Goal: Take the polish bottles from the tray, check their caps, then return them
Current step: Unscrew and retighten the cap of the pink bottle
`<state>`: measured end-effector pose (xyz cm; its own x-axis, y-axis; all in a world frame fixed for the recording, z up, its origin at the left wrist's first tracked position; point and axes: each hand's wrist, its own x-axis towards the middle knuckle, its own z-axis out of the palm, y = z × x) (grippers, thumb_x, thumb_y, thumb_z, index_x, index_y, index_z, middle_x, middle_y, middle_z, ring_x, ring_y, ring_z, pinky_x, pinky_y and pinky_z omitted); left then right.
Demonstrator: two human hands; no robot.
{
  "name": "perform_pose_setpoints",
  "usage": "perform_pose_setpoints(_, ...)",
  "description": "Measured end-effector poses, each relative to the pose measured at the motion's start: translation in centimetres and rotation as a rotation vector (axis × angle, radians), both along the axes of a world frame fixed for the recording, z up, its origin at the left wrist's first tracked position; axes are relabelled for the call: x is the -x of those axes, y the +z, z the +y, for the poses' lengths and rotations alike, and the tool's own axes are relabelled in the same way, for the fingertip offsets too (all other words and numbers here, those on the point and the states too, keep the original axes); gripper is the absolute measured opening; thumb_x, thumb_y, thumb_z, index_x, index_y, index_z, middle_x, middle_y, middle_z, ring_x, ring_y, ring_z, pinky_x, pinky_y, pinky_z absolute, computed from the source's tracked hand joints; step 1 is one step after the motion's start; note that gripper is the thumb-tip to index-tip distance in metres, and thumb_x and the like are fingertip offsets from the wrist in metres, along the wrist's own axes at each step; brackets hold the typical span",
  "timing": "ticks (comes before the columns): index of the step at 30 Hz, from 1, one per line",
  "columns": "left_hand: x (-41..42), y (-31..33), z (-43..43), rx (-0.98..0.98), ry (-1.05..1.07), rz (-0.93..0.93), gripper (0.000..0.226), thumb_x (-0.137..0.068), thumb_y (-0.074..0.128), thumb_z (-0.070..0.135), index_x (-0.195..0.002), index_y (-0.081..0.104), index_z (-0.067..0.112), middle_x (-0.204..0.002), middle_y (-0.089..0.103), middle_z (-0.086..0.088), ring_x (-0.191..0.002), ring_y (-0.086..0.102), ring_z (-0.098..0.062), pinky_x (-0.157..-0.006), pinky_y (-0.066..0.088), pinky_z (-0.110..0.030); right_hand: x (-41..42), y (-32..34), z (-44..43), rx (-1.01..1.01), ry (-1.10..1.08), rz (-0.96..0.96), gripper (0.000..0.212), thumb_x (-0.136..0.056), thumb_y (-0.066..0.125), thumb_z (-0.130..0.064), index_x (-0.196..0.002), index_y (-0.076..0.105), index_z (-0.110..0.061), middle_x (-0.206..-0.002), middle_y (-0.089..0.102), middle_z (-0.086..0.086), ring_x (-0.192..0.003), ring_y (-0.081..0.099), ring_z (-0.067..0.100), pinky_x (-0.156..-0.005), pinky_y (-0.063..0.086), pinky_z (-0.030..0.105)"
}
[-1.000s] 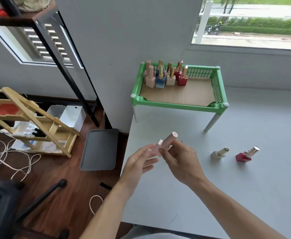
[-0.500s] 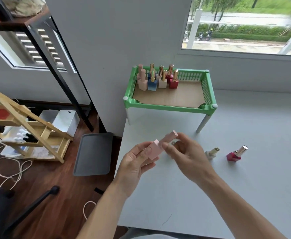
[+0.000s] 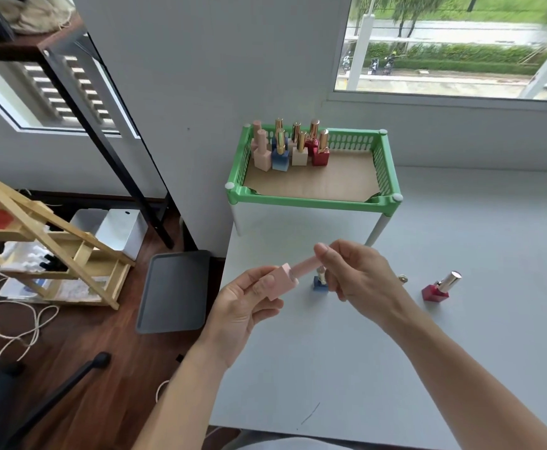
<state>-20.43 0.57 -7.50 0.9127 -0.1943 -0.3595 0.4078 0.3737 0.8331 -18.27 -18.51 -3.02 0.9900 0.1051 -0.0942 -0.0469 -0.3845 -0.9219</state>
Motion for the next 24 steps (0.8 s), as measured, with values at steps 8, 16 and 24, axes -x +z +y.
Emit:
perform_pose_setpoints(8,-0.28,0.4,-0.19,-0.003,0.003,-0.012,0.026,-0.067,0.069,0.031,-0.09,0.072,0.02,-0.085,0.072,-0.001,-0.057,0.06,-0.011,-0.062,0.053,-0.021,-0.37,0.18,-0.07,-0.058,0.044,-0.032,0.016,-0.085,0.06,-0.036,-0.079,0.063,-0.022,-0.059,0.064,0.0,-0.053,0.056,0.02,-0.056,0.049,0.049)
perform_pose_setpoints(16,-0.36,0.46,-0.09,-0.019,-0.002,-0.02,0.026,-0.064,0.07,0.034,-0.088,0.074,0.023,-0.08,0.071,0.004,-0.057,0.058,-0.009,-0.062,0.052,-0.02,-0.46,-0.19,0.14,-0.036,0.026,-0.04,0.02,-0.085,0.062,-0.039,-0.075,0.063,-0.022,-0.059,0.064,0.0,-0.051,0.057,0.016,-0.058,0.051,0.047)
perform_pose_setpoints(24,-0.23,0.5,-0.08,-0.034,0.021,-0.032,0.029,-0.063,0.071,0.034,-0.088,0.074,0.021,-0.084,0.065,-0.002,-0.056,0.044,-0.01,-0.059,0.035,-0.022,-0.45,-0.15,0.34,-0.064,0.031,-0.044,0.016,-0.081,0.065,-0.037,-0.077,0.063,-0.021,-0.062,0.066,0.003,-0.054,0.061,0.018,-0.063,0.054,0.048)
